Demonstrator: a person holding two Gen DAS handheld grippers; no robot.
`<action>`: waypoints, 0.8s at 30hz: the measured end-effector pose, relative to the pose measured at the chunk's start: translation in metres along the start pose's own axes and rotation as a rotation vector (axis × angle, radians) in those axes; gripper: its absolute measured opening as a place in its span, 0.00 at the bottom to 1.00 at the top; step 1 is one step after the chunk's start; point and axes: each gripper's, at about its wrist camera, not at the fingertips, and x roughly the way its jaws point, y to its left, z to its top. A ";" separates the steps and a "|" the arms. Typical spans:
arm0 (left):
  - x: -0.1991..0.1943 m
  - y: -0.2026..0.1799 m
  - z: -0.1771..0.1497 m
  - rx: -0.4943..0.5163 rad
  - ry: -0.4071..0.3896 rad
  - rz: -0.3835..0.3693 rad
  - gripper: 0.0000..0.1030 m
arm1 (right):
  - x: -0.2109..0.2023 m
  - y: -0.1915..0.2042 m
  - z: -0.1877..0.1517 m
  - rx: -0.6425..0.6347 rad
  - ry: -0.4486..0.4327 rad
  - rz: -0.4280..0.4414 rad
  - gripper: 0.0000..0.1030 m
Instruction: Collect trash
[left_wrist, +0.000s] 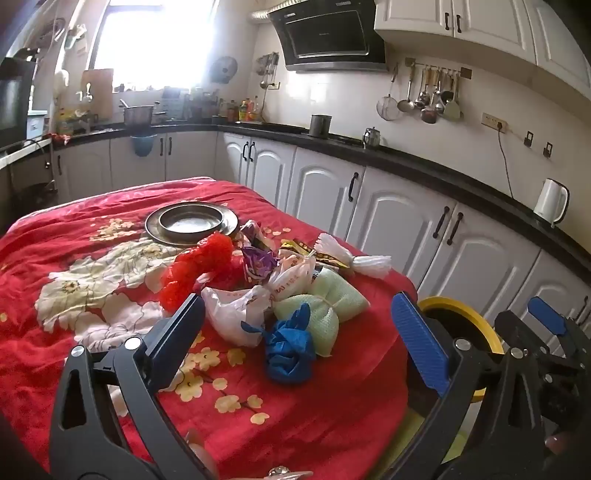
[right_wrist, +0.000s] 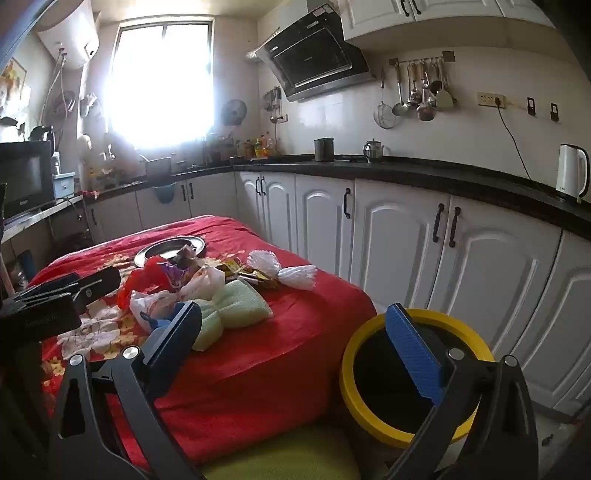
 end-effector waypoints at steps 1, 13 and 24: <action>0.001 0.000 -0.002 -0.001 0.005 -0.006 0.90 | -0.001 -0.001 0.000 0.001 -0.001 -0.001 0.94; -0.002 -0.004 0.000 0.003 0.010 -0.009 0.90 | 0.002 0.002 0.000 -0.011 0.005 0.001 0.94; -0.007 -0.009 0.002 0.009 0.007 -0.013 0.90 | 0.004 0.004 -0.003 -0.010 0.007 0.000 0.94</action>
